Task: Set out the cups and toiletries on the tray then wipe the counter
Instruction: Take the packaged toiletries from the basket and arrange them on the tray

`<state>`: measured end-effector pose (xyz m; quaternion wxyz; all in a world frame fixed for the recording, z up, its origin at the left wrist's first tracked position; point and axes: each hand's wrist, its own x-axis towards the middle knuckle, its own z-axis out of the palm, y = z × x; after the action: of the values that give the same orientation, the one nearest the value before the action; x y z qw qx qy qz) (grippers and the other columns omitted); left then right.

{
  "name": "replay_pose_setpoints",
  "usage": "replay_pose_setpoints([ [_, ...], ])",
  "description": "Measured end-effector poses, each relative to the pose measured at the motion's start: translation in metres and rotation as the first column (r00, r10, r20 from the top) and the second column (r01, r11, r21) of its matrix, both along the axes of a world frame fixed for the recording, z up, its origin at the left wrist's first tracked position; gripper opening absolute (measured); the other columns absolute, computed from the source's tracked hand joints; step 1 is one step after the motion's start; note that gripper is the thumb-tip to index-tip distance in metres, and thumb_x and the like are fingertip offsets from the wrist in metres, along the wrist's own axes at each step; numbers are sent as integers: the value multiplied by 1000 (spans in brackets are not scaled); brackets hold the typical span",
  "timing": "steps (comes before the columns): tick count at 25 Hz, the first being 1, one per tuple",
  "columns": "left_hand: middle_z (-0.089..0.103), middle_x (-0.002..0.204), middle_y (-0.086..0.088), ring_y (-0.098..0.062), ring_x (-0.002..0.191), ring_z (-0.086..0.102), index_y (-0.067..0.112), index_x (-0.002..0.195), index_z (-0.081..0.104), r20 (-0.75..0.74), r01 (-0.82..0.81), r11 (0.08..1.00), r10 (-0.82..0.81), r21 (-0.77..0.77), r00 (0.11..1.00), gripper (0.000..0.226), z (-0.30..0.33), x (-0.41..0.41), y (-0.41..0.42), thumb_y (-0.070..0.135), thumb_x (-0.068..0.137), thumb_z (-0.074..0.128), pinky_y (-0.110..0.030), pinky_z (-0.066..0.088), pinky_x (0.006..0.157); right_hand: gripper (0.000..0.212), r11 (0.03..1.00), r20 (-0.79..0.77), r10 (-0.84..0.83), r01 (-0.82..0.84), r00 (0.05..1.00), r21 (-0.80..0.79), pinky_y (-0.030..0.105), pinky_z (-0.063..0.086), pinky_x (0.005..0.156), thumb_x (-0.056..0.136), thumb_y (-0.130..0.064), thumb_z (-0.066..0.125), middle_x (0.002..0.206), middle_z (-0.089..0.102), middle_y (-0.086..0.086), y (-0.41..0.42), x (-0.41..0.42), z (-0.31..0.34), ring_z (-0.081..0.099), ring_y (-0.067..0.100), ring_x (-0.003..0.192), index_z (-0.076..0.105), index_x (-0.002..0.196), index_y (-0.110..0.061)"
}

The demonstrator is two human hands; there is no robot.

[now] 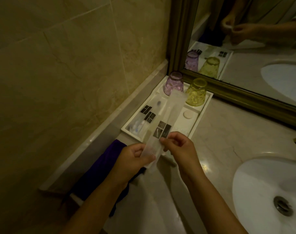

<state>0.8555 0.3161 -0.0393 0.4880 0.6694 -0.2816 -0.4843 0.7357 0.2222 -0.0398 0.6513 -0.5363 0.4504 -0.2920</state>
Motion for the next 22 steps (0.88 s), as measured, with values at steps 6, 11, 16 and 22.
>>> replay_pose_setpoints([
  [6,74,86,4,-11,80,69,20,100,66,31,-124,991,125,-46,992,19,-5,12,-15,16,82,64,-20,55,67,7,994,-49,-93,90,994,-66,18,51,53,79,-11,67,69,68,-3,-43,12,13,65,2,58,63,78,-16],
  [11,50,132,1,-11,121,46,23,131,45,705,-8,991,99,-132,702,43,-20,32,-15,30,90,53,-20,38,95,20,991,-278,-124,102,953,-92,23,48,52,77,-12,70,76,64,1,-103,45,-1,66,13,64,53,74,-22],
  [16,-4,159,4,-13,143,-12,41,144,9,868,259,918,-376,300,326,62,-46,38,-21,58,88,29,-49,-5,111,41,994,-487,-94,53,868,-97,47,56,79,75,-13,72,102,65,17,-107,63,-40,67,32,86,48,108,-9],
  [22,-16,157,3,-14,142,-17,42,143,-4,852,230,875,-473,425,224,71,-55,49,-37,68,84,26,-55,-9,109,56,953,-582,-62,-125,811,-275,49,56,71,79,-12,65,100,64,22,-100,72,-48,65,38,83,35,125,-4],
])
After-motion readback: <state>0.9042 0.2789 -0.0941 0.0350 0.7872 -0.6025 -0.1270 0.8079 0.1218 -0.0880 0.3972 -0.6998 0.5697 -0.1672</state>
